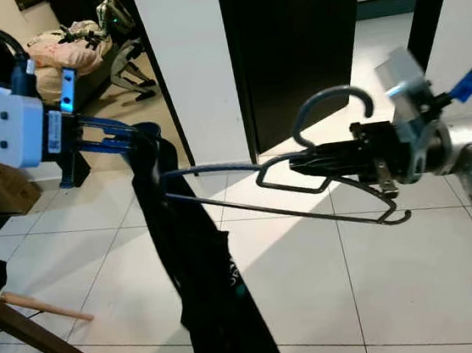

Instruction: Hang hanger

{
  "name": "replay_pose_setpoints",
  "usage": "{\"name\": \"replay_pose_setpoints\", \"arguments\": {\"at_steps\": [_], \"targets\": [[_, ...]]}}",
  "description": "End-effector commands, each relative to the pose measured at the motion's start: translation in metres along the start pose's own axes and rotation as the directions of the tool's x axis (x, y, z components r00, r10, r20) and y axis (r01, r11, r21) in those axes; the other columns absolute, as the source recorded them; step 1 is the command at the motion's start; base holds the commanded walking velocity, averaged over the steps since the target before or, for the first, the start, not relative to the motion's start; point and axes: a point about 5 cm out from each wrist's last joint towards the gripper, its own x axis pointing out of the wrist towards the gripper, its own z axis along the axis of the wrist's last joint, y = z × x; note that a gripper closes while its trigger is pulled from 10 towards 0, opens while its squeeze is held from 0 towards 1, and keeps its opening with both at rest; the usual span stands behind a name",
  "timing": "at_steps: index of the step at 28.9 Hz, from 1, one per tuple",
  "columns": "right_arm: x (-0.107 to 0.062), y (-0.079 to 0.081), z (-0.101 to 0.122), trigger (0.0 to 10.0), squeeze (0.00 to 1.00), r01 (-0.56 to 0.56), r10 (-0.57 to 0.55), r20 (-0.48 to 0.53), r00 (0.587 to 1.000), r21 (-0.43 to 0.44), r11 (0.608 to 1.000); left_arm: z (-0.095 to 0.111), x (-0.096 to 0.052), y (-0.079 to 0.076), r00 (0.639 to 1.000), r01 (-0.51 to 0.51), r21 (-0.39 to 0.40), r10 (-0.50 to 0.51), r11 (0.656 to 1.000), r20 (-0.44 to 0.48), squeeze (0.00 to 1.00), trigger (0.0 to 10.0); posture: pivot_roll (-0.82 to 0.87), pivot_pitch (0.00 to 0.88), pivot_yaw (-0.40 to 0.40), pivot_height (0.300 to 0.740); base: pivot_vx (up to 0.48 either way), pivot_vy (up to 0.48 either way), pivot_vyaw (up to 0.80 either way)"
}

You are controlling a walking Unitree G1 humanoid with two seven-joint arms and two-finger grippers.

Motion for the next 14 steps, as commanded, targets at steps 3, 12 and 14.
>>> {"name": "replay_pose_setpoints", "arguments": {"at_steps": [3,12,14], "targets": [[0.0056,-0.0009,0.0025,10.0,0.00,0.007,-0.008,-0.032,0.999,-0.038,0.999,0.0072,-0.0011,0.0078,1.000,-0.009,0.029,0.008,1.000,0.026,0.00,10.0,-0.06,0.000,0.087,0.740,0.000,0.000,0.00],[-0.0008,-0.0041,0.0084,10.0,0.00,0.079,-0.087,-0.081,0.993,-0.095,0.992,0.0004,-0.0066,0.0050,0.999,-0.004,0.021,0.004,1.000,-0.032,0.00,10.0,-0.06,0.000,0.091,0.740,0.000,0.000,0.00],[-0.0017,-0.0036,0.0085,10.0,0.00,0.079,-0.089,-0.094,0.992,-0.100,0.992,-0.0014,-0.0078,0.0047,0.999,-0.003,0.022,0.004,1.000,-0.046,0.00,10.0,-0.06,0.000,0.094,0.740,0.000,0.000,0.00]]}}
